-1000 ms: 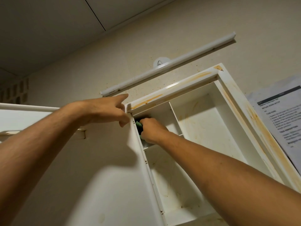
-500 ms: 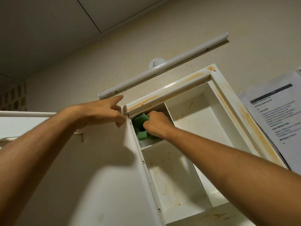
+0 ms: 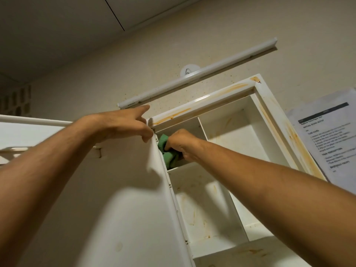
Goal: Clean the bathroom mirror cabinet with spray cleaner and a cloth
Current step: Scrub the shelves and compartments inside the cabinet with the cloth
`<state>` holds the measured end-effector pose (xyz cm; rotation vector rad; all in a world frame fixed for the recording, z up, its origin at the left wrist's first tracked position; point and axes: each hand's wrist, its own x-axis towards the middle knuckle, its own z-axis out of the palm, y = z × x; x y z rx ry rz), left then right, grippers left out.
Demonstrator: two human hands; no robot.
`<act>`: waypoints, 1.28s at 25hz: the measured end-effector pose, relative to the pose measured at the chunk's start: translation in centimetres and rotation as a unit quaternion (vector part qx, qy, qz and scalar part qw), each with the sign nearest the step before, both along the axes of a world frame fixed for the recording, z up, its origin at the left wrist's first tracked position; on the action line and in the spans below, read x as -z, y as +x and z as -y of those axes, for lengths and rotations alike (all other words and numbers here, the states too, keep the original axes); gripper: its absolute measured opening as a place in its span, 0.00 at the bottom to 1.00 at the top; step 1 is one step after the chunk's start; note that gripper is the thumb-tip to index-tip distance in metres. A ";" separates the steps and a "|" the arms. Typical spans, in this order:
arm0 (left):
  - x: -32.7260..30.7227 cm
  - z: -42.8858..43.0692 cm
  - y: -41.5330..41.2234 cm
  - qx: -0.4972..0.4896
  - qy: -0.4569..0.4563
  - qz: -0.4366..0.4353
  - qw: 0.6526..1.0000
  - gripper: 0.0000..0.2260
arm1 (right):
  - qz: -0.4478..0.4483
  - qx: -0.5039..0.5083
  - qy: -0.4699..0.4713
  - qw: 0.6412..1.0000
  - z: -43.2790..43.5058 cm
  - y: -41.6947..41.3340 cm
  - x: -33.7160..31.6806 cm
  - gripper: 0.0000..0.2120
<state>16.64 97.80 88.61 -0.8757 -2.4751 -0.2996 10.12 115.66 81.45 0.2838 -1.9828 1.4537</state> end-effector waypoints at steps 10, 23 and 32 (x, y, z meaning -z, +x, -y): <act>-0.2 -0.2 0.0 0.001 0.003 -0.012 1.000 0.53 | -0.018 -0.030 -0.098 0.995 -0.7 -2.4 -0.7 0.09; -0.1 -0.5 -0.2 -0.003 -0.001 -0.031 1.000 0.45 | -0.108 0.244 0.258 0.928 -1.8 -0.1 -0.4 0.07; -0.5 -0.7 -0.6 0.000 -0.002 -0.037 0.999 0.45 | -0.121 0.295 0.300 0.899 1.3 -3.5 -0.3 0.09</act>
